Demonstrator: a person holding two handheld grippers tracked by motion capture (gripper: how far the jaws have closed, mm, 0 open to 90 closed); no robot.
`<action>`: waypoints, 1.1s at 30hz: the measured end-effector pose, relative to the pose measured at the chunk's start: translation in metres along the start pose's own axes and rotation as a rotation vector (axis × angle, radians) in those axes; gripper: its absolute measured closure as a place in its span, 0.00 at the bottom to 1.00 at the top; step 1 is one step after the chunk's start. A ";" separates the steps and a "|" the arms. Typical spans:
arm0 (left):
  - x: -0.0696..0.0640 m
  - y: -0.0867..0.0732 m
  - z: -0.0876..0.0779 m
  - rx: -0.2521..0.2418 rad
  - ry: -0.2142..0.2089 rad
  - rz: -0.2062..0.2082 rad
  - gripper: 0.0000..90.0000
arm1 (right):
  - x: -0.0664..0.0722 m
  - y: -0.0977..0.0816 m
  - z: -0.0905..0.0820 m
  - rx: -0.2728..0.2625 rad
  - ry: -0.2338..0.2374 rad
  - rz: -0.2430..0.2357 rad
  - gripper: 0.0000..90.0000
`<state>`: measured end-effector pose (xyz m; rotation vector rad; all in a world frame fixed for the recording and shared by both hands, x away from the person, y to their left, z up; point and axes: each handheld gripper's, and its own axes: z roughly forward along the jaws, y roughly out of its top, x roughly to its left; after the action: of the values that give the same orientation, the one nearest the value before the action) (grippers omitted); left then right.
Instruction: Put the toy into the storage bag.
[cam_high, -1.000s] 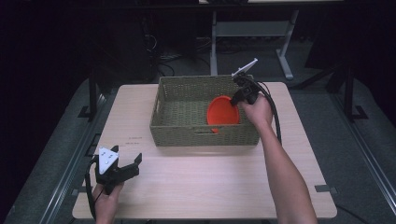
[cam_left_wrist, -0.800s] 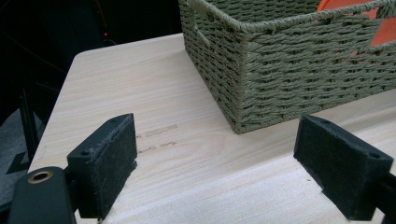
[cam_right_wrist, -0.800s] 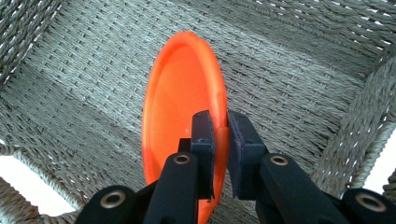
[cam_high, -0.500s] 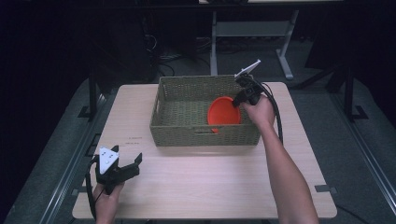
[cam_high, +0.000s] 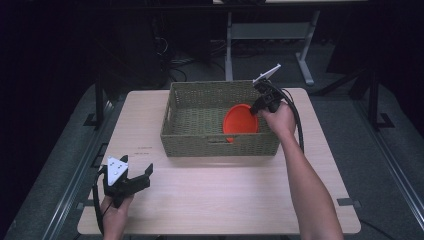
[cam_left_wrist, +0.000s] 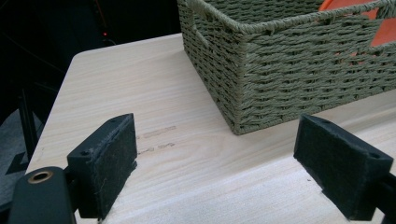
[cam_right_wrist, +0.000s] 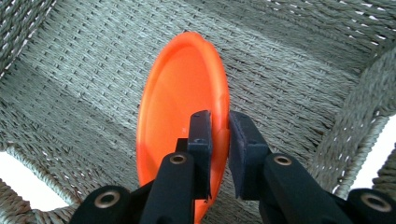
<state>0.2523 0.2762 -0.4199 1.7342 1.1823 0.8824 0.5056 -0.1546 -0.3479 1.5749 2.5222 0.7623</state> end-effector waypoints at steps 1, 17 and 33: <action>0.000 0.000 0.000 -0.001 0.000 0.001 0.14 | -0.001 0.000 -0.001 0.000 0.001 0.003 0.87; -0.001 0.000 0.001 -0.006 -0.009 -0.006 0.14 | -0.008 -0.006 0.001 0.002 -0.005 0.031 0.84; -0.002 0.000 0.002 -0.007 -0.010 0.000 0.14 | -0.007 -0.008 0.002 -0.004 -0.020 0.026 0.79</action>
<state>0.2535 0.2738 -0.4205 1.7309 1.1712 0.8763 0.5032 -0.1630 -0.3543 1.6082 2.4897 0.7505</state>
